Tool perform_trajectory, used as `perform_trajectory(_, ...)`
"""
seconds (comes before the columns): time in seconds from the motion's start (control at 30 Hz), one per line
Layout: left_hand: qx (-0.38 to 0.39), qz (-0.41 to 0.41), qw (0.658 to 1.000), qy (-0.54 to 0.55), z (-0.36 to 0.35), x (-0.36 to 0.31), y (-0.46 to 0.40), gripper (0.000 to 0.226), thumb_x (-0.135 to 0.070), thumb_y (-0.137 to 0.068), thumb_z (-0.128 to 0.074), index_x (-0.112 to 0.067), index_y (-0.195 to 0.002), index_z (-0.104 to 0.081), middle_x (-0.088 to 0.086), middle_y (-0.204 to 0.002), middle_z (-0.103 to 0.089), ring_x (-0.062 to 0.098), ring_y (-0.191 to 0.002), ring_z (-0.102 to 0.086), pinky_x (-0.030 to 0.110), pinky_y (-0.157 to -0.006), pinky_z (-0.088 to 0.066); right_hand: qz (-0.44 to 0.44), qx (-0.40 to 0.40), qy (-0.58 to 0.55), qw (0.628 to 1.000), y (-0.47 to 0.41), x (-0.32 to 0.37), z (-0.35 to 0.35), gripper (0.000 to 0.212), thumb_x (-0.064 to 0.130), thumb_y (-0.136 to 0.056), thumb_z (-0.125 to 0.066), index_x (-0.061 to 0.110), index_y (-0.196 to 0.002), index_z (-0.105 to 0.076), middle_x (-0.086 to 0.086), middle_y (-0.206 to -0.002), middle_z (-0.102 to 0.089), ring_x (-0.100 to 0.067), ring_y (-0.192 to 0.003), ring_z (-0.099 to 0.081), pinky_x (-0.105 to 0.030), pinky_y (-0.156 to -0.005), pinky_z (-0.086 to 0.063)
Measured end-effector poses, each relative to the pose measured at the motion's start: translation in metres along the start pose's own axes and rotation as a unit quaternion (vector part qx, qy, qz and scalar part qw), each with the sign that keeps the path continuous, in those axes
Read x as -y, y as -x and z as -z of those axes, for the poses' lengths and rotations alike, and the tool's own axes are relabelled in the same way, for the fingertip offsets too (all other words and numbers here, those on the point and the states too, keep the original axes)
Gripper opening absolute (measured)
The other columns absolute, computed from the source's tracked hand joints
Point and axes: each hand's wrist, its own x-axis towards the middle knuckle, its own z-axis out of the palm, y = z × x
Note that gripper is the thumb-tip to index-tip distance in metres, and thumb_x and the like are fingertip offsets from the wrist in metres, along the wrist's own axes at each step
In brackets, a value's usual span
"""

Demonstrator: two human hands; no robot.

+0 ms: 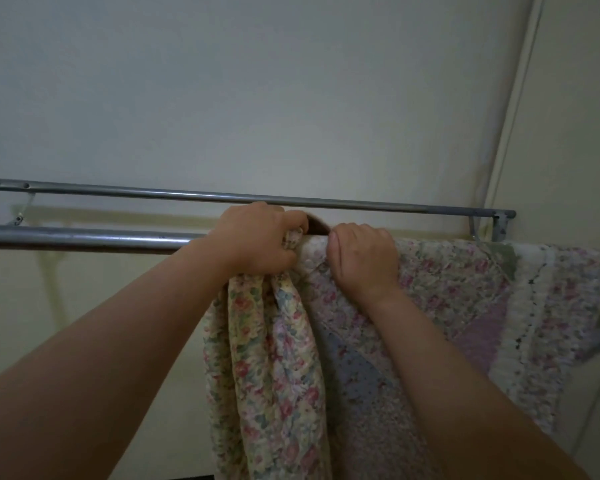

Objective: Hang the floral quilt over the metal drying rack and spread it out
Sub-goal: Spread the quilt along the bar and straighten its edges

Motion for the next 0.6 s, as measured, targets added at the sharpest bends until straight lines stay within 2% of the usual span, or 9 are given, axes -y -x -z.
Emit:
perform_trajectory(0.4,-0.003,0.015,1.0,0.004,0.011,0.038,0.019,0.043,-0.04,-0.075,-0.055,-0.034,-0.117,-0.048,0.005,-0.112,-0.064,0.029,-0.099,-0.058,0.031,-0.067,-0.034,-0.009,-0.004,0.009,1.0,0.001,0.0,-0.003,0.033,0.02,-0.088,-0.032,0.008,-0.064,-0.051,-0.011,-0.055,-0.051,-0.027,-0.048,-0.046,-0.031,-0.053,-0.028)
perform_trajectory(0.6,-0.009,0.039,0.998,0.042,0.018,0.078,0.046,0.042,-0.04,-0.071,-0.058,-0.038,-0.112,-0.049,0.003,-0.113,-0.064,0.029,-0.1,-0.058,0.031,-0.069,-0.036,-0.026,-0.008,0.02,0.999,0.001,0.003,-0.003,0.033,0.019,-0.087,-0.032,0.007,-0.062,-0.051,-0.013,-0.054,-0.052,-0.029,-0.048,-0.048,-0.031,-0.052,-0.034)
